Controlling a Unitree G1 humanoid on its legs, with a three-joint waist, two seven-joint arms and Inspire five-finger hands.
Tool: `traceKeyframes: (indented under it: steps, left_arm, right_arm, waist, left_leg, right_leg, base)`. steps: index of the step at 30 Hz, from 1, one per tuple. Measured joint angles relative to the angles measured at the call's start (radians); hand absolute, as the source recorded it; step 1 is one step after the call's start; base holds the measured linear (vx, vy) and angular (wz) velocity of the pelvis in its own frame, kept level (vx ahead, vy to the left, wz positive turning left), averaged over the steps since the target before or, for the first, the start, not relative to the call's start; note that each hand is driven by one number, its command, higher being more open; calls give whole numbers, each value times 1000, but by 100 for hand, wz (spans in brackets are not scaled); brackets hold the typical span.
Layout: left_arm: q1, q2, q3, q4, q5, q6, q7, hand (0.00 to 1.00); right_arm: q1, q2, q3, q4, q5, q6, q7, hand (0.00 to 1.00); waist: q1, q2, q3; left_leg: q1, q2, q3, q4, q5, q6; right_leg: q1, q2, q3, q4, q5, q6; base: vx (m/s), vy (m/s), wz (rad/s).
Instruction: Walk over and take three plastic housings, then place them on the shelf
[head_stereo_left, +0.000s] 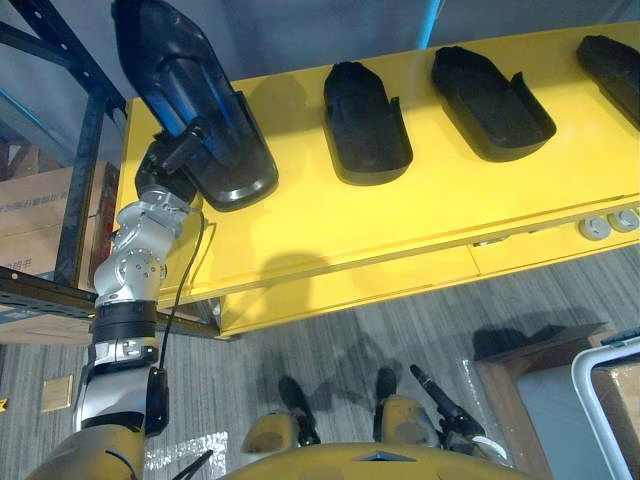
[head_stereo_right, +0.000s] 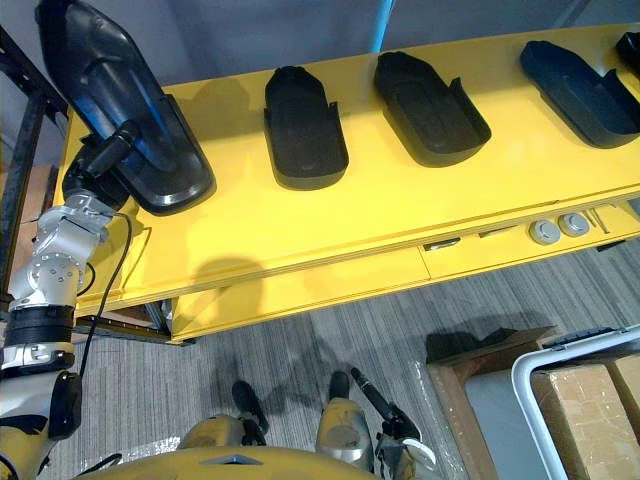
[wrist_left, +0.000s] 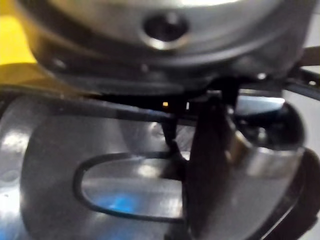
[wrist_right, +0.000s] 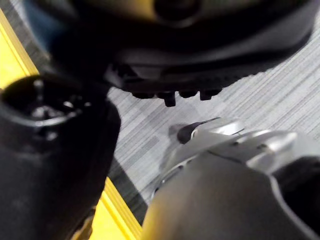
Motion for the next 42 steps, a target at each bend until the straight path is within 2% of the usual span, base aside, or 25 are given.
traceKeyframes:
  steps: [8, 13, 20, 24, 32, 42]
  left_arm:
    - [-68, 10, -1, 81, 52, 57, -65, 0]
    - [-135, 58, -4, 123, 253, 101, -71, 0]
    - [-273, 137, 2, 238, 490, 138, -24, 0]
    - [-300, 174, 28, 264, 520, 159, -16, 0]
    - [-332, 175, 60, 310, 520, 180, -21, 0]
    - [-327, 172, 95, 323, 516, 170, -107, 0]
  right_arm:
    - [-32, -5, 22, -2, 21, 18, 2, 100]
    - [-42, -12, 28, -2, 47, 26, 3, 100]
    - [-46, -15, 28, -1, 86, 25, 6, 100]
    - [-48, -16, 29, -1, 87, 25, 5, 100]
    - [-58, -16, 36, -1, 96, 26, 3, 100]
    - [-70, -15, 38, -1, 96, 29, 0, 100]
  waist:
    - [0, 3, 33]
    - [-2, 7, 54]
    - [-7, 10, 85]
    - [-7, 7, 94]
    - [-7, 1, 100]
    - [-5, -5, 119]
  left_leg:
    - [-2, 4, 2, 5, 0, 1]
    - [-3, 5, 2, 6, 1, 1]
    - [-5, 9, 6, 8, 1, 1]
    - [-16, 9, 8, 9, 1, 1]
    - [-18, 12, 15, 17, -2, -2]
    - [-6, 12, 20, 13, -2, -2]
  right_leg:
    - [-8, 1, 3, 15, -5, -6]
    - [-9, 0, 3, 17, -5, -6]
    - [-13, 4, 6, 17, -5, -6]
    - [-24, 5, 7, 17, -5, -6]
    - [-25, 5, 12, 17, -4, -7]
    - [-16, 4, 17, 16, -2, -4]
  base:
    - [-2, 1, 0]
    - [0, 0, 0]
    - [0, 0, 0]
    - [9, 5, 0]
    - [3, 9, -1]
    - [-2, 2, -1]
